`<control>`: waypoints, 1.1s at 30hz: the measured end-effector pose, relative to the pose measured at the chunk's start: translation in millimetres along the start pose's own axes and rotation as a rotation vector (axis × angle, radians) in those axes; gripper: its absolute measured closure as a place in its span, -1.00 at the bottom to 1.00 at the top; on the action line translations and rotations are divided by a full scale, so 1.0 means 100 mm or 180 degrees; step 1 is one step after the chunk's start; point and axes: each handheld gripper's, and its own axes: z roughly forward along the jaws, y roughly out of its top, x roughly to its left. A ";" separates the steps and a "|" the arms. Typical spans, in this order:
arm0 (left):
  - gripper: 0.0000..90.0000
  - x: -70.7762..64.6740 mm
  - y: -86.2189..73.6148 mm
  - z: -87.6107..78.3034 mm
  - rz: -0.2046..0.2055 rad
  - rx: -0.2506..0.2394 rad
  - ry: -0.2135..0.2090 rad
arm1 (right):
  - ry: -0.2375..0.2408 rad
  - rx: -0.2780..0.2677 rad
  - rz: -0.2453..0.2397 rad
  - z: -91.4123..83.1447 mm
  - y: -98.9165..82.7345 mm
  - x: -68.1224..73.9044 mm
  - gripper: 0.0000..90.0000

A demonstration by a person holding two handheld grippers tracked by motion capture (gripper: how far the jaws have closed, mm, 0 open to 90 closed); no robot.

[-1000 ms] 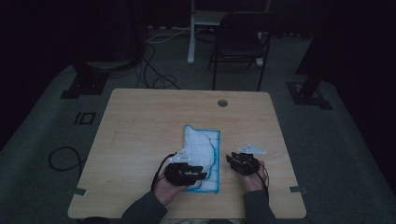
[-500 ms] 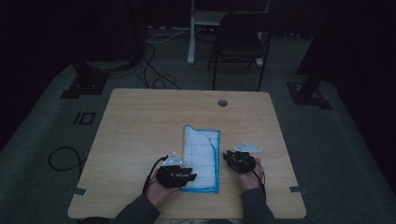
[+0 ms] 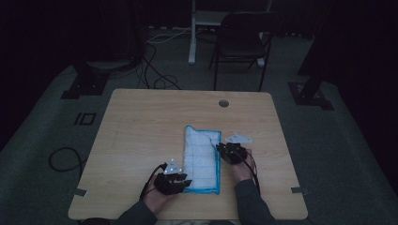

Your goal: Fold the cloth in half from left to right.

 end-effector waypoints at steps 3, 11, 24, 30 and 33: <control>0.68 -0.01 0.00 0.00 0.0010 0.0015 0.0136 | -0.0014 0.0015 0.0017 0.09 0.09 -0.01 0.78; 1.00 0.03 -0.01 -0.02 -0.0081 0.0018 0.0160 | 0.0008 0.0095 0.0166 0.35 0.33 -0.06 0.71; 1.00 0.06 -0.03 -0.02 -0.0101 -0.0008 0.0122 | 0.0308 0.0385 0.0360 0.72 0.37 -0.07 0.40; 1.00 0.06 -0.04 -0.02 -0.0125 -0.0026 0.0112 | 0.0263 0.0410 0.0138 0.71 0.39 0.01 0.79; 1.00 0.06 -0.04 -0.02 -0.0122 -0.0026 0.0111 | 0.0210 0.0319 0.0097 0.64 0.42 0.01 0.88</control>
